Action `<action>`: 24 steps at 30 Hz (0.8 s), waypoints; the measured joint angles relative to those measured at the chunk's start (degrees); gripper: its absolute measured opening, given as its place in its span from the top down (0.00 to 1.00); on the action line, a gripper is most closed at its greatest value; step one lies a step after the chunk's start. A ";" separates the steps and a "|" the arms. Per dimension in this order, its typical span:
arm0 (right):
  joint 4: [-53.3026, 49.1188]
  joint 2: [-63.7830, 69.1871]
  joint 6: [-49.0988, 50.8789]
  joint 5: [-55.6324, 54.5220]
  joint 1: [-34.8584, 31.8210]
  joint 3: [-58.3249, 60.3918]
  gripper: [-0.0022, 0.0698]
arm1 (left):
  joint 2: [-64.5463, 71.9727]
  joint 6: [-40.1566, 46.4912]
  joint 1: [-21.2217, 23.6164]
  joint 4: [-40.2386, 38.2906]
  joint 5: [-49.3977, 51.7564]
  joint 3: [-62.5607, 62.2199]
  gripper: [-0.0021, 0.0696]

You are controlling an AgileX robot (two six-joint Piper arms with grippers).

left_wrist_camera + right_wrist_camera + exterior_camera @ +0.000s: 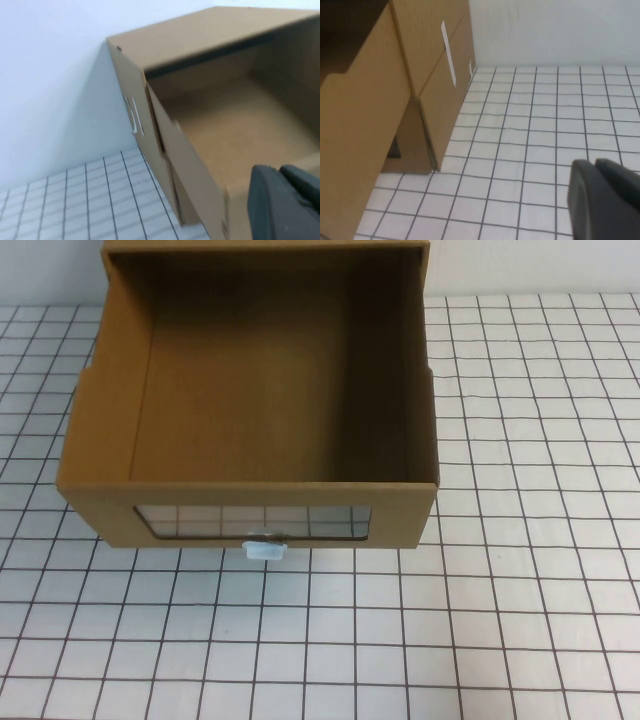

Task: Open the shoe box
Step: 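Pull the top drawer of the cardboard box fully open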

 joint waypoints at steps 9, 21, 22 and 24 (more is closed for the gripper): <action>4.56 -10.73 0.00 -12.21 -0.08 14.45 0.99 | -17.13 -2.96 0.00 -10.71 -1.25 19.25 0.98; 5.48 -11.43 0.00 -16.12 -0.08 16.44 0.99 | -17.24 -2.41 0.00 -14.42 -5.62 25.46 0.98; 5.48 -11.43 0.00 -16.12 -0.08 16.44 0.99 | -17.35 -2.41 0.00 -14.42 -5.45 25.46 0.98; 5.48 -11.43 0.00 -16.12 -0.08 16.44 0.99 | -17.35 -2.41 0.00 -14.42 -5.24 25.46 0.98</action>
